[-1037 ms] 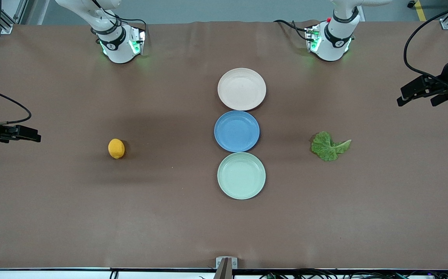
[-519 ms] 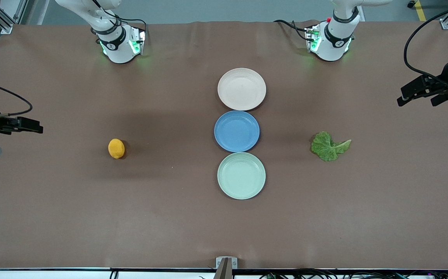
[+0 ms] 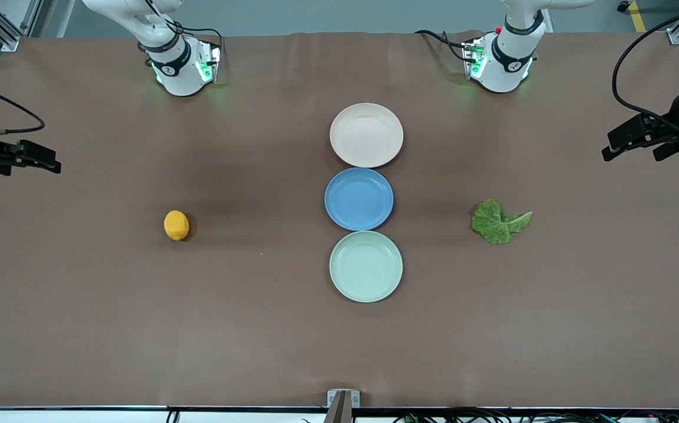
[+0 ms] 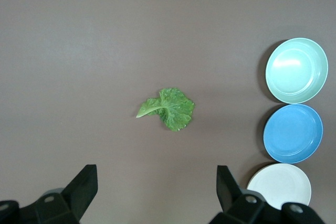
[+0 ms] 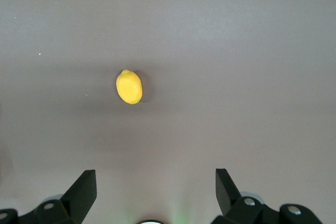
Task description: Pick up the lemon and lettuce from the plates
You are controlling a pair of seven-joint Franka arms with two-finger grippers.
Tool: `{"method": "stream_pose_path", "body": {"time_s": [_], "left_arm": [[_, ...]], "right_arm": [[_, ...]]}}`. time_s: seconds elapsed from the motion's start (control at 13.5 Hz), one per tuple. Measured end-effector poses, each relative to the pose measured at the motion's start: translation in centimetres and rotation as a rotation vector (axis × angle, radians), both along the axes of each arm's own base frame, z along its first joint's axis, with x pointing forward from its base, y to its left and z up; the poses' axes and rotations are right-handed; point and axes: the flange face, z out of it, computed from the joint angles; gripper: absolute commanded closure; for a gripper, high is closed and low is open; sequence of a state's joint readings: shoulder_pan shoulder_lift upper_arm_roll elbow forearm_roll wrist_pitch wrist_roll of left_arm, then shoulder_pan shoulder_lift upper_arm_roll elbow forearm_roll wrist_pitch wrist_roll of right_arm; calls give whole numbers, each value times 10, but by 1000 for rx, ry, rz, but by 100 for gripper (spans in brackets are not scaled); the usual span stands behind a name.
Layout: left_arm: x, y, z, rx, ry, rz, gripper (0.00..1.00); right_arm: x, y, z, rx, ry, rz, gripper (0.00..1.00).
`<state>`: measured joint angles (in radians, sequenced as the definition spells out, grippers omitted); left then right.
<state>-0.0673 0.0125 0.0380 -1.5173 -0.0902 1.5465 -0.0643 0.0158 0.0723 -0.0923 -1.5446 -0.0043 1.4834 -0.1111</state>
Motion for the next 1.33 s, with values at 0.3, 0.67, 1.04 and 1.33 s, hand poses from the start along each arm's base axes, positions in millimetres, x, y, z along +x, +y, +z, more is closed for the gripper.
{"method": "stream_pose_path", "body": {"time_s": [0.3, 0.67, 1.04, 1.33], "left_arm": [[0, 0, 0, 0, -1, 0, 0], [0, 0, 0, 0, -1, 0, 0], [0, 1, 0, 0, -1, 2, 0], [0, 2, 0, 9, -1, 3, 0]], "right_arm": [[-19, 0, 18, 4, -31, 0, 0], [-27, 6, 23, 5, -49, 13, 0], [-29, 12, 28, 3, -61, 10, 0], [-32, 29, 35, -3, -73, -22, 0]]}}
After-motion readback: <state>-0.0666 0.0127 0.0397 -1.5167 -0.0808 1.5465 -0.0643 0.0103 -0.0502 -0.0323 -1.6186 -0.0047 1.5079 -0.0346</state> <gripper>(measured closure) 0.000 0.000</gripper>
